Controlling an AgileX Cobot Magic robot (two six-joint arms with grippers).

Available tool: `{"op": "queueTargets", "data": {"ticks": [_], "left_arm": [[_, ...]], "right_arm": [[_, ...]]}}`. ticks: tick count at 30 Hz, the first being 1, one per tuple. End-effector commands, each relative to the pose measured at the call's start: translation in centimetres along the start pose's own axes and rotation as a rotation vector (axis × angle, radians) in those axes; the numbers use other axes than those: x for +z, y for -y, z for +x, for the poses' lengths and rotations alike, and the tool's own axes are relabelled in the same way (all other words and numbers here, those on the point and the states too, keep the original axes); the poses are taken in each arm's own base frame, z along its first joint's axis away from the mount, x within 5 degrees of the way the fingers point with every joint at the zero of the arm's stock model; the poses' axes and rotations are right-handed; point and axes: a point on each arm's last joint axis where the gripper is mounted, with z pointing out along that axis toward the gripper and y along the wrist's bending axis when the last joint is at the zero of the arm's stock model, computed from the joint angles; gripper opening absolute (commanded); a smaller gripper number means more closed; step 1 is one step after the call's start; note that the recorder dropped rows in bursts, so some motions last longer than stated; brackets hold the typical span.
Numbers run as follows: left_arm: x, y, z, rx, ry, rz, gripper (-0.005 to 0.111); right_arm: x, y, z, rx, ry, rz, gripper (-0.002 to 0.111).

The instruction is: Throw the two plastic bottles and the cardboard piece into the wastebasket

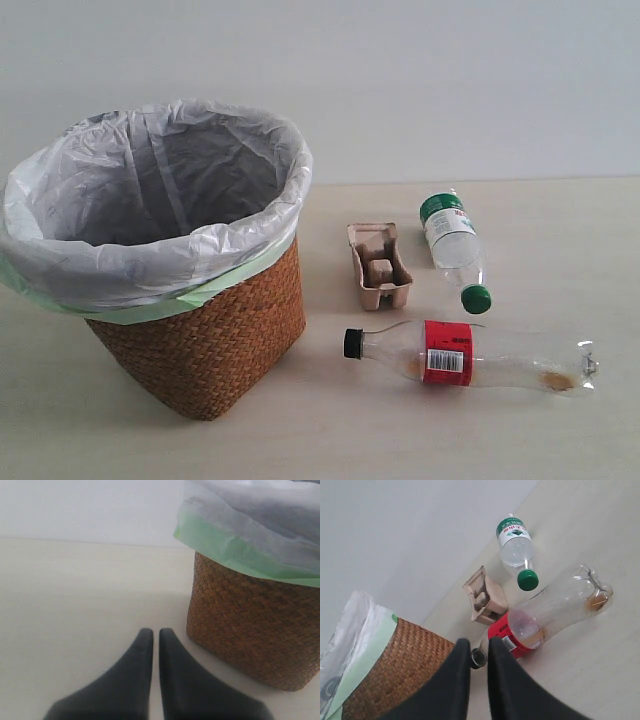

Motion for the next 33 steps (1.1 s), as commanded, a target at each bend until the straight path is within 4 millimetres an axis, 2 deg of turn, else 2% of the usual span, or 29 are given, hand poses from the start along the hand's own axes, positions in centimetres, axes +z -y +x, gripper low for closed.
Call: {"op": "queueTargets", "data": {"ticks": [1,14,18,20,24,25,27,28,29,33], "left_arm": [[0.0,0.0,0.1,-0.006,0.000,-0.002,0.004],[0.0,0.0,0.1,-0.006,0.000,-0.002,0.004],[0.0,0.0,0.1,-0.006,0.000,-0.002,0.004],[0.0,0.0,0.1,-0.006,0.000,-0.002,0.004],[0.0,0.0,0.1,-0.006,0.000,-0.002,0.004],[0.0,0.0,0.1,-0.006,0.000,-0.002,0.004],[0.0,0.0,0.1,-0.006,0.000,-0.002,0.004],[0.0,0.0,0.1,-0.006,0.000,-0.002,0.004],[0.0,0.0,0.1,-0.006,0.000,-0.002,0.004],[0.0,0.0,0.1,-0.006,0.000,-0.002,0.004]], "right_arm": [[0.0,-0.2,-0.3,0.004,0.034,-0.019,0.009],[-0.2,-0.9,-1.6,-0.005,0.179,-0.098,0.009],[-0.7,-1.6,-2.9,0.015,0.330,-0.185,0.009],[-0.8,-1.9,-3.1,0.014,0.344,-0.197,0.009],[-1.8,-3.5,-4.6,0.009,0.458,-0.284,0.009],[-2.1,-4.0,-5.0,-0.022,0.481,-0.298,0.009],[-2.7,-6.0,-6.3,-0.190,0.529,-0.300,0.009],[-2.2,-7.9,-7.4,-0.306,0.497,-0.256,0.009],[-1.5,-10.1,-8.7,-0.389,0.443,-0.211,0.009],[2.7,-13.5,-11.5,-0.485,0.226,-0.038,0.009]]}}
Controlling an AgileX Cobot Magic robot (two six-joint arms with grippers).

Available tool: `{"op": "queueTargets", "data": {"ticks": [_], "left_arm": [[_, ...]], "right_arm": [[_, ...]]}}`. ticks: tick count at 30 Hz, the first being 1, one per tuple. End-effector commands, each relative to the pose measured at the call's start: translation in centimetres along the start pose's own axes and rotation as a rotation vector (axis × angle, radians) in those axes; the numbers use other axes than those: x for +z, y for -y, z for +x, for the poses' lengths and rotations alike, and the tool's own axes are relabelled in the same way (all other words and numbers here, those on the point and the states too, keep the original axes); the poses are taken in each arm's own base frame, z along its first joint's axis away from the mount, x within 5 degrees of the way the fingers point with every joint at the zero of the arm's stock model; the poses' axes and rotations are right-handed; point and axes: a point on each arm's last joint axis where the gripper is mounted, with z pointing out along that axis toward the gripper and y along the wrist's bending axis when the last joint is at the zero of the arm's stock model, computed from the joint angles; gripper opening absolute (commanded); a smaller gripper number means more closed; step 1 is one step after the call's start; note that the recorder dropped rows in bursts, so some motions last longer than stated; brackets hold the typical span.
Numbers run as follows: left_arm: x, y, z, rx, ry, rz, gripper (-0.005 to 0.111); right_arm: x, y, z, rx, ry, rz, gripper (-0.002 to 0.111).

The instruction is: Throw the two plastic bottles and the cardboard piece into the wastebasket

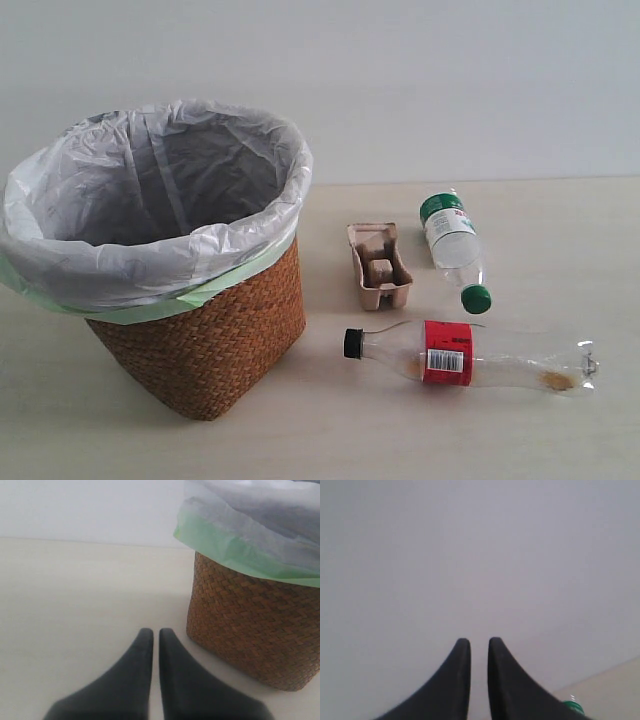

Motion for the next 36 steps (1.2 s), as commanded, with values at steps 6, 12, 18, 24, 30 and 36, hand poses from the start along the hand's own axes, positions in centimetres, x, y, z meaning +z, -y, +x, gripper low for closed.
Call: {"op": "queueTargets", "data": {"ticks": [6,12,18,24,30,36], "left_arm": [[0.0,0.0,0.1,-0.006,0.000,-0.002,0.004],[0.0,0.0,0.1,-0.006,0.000,-0.002,0.004],[0.0,0.0,0.1,-0.006,0.000,-0.002,0.004],[0.0,0.0,0.1,-0.006,0.000,-0.002,0.004],[0.0,0.0,0.1,-0.006,0.000,-0.002,0.004],[0.0,0.0,0.1,-0.006,0.000,-0.002,0.004]], "right_arm": [[13.7,-1.5,-0.7,-0.359,-0.608,0.183,0.009],[22.0,-0.3,2.6,-0.337,-0.939,0.219,0.009],[28.3,2.5,7.0,-0.341,-1.139,0.259,0.040],[32.8,4.4,10.9,-0.354,-1.235,0.235,0.081],[35.3,5.1,15.1,-0.366,-1.285,0.215,0.081],[36.6,6.1,18.1,-0.402,-1.329,0.241,0.081]]}}
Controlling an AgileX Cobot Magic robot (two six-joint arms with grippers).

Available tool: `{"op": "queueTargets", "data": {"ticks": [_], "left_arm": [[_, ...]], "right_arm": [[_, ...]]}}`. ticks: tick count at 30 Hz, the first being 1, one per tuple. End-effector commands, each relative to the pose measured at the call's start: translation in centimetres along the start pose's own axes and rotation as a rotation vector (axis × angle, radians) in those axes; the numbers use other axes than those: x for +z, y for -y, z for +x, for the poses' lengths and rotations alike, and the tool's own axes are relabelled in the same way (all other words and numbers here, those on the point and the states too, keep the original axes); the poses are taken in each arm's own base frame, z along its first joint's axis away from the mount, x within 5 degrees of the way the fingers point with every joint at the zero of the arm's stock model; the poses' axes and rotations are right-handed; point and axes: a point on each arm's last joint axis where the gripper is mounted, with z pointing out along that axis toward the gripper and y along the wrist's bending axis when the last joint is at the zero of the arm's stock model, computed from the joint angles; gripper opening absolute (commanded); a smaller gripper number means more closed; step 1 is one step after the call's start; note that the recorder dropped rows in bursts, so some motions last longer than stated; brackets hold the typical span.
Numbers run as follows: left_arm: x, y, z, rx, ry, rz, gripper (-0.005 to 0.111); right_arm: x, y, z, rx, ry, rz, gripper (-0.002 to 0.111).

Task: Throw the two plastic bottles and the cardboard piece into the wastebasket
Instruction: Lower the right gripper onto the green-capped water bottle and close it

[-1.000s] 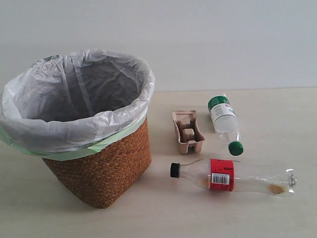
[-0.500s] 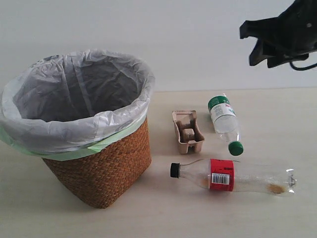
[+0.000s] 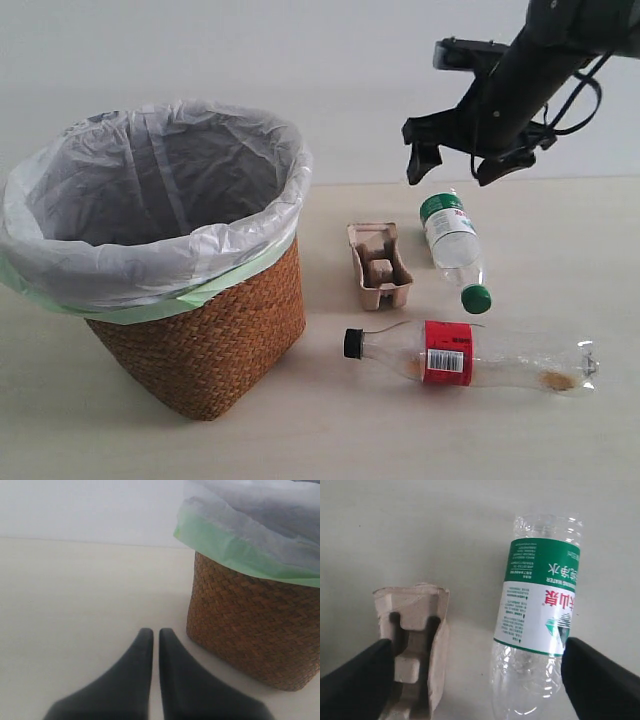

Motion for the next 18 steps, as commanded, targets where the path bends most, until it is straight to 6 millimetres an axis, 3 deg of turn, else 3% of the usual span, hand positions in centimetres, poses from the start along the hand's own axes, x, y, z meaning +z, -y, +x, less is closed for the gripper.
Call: {"op": "queueTargets", "data": {"ticks": [1,7,18], "left_arm": [[0.0,0.0,0.1,-0.006,0.000,-0.002,0.004],[0.0,0.0,0.1,-0.006,0.000,-0.002,0.004],[0.0,0.0,0.1,-0.006,0.000,-0.002,0.004]], "right_arm": [[1.2,0.2,-0.5,-0.011,-0.019,0.039,0.081],[1.5,1.3,-0.4,0.000,-0.032,0.144,0.081],[7.1,2.3,0.8,0.018,-0.075,0.148,0.081]]}}
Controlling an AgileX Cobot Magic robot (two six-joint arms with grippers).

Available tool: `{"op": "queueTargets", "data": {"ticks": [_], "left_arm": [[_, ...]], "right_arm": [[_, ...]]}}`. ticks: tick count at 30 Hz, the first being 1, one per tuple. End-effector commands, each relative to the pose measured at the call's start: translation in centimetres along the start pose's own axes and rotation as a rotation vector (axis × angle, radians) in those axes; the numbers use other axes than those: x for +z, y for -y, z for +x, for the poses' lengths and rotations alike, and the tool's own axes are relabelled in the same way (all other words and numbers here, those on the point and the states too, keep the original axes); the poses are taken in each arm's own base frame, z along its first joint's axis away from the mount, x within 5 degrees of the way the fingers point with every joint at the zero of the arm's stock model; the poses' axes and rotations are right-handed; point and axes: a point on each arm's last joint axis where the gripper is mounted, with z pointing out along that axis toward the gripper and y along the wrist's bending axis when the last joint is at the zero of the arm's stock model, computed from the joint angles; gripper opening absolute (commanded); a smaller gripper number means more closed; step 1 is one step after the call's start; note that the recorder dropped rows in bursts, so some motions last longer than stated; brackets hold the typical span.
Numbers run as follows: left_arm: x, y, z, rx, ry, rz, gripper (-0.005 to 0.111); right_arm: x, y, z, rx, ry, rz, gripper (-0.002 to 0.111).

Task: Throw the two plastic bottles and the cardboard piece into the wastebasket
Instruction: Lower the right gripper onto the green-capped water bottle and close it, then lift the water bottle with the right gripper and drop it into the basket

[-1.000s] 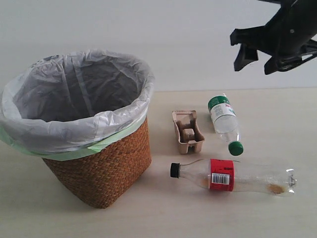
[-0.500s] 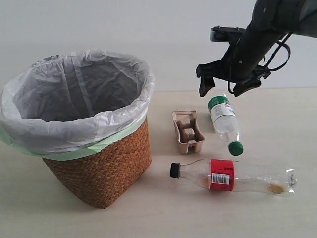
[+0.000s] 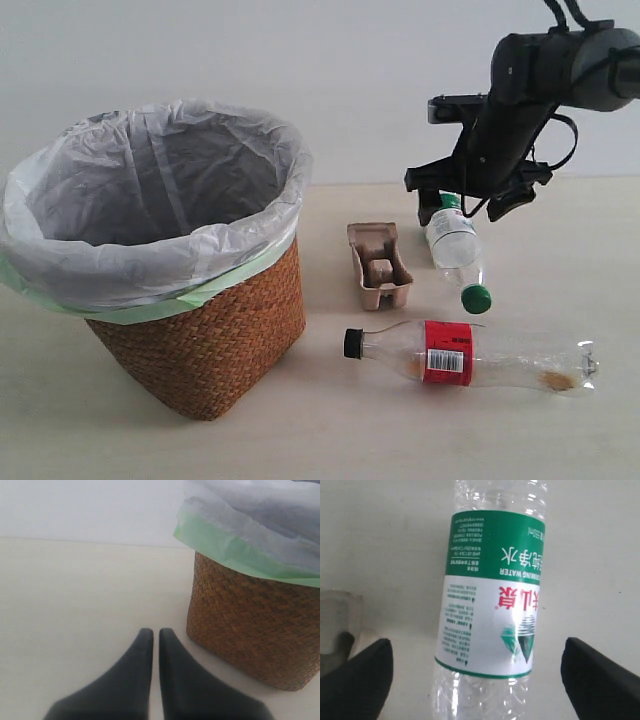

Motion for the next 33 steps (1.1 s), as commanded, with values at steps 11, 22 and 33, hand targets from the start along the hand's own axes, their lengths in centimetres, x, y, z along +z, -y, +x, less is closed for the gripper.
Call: {"op": "queueTargets", "data": {"ticks": [11,22,33], "left_arm": [[0.0,0.0,0.1,-0.006,0.000,-0.002,0.004],[0.0,0.0,0.1,-0.006,0.000,-0.002,0.004],[0.0,0.0,0.1,-0.006,0.000,-0.002,0.004]], "right_arm": [[5.8,0.6,1.2,-0.006,-0.050,0.022,0.067],[1.1,0.6,0.0,0.004,-0.002,0.032,0.000],[-7.7,0.5,1.0,-0.023,0.128,0.043,0.000]]}}
